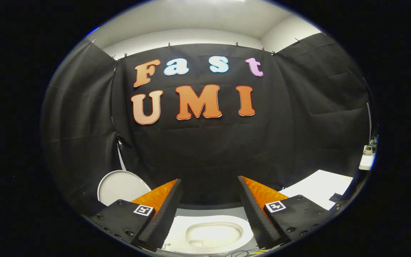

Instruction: Open the toilet lid.

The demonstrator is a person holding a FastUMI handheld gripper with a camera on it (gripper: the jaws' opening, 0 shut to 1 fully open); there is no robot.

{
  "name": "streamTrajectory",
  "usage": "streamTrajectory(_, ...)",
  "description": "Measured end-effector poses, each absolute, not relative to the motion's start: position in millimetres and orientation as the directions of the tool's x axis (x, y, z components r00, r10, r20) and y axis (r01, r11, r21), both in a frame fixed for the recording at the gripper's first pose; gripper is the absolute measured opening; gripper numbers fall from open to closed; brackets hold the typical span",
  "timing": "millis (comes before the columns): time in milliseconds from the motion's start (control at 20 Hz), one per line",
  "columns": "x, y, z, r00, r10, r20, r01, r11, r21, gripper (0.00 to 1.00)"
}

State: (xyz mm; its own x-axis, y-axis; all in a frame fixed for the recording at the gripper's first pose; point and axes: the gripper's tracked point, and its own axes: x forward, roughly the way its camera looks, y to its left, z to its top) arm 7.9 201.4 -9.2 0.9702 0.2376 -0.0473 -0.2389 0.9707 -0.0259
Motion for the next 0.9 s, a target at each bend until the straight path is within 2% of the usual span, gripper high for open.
streamTrajectory(900, 5.6, 197.8, -9.0, 0.975, 0.218, -0.039, -0.219, 0.975, -0.043, 0.98)
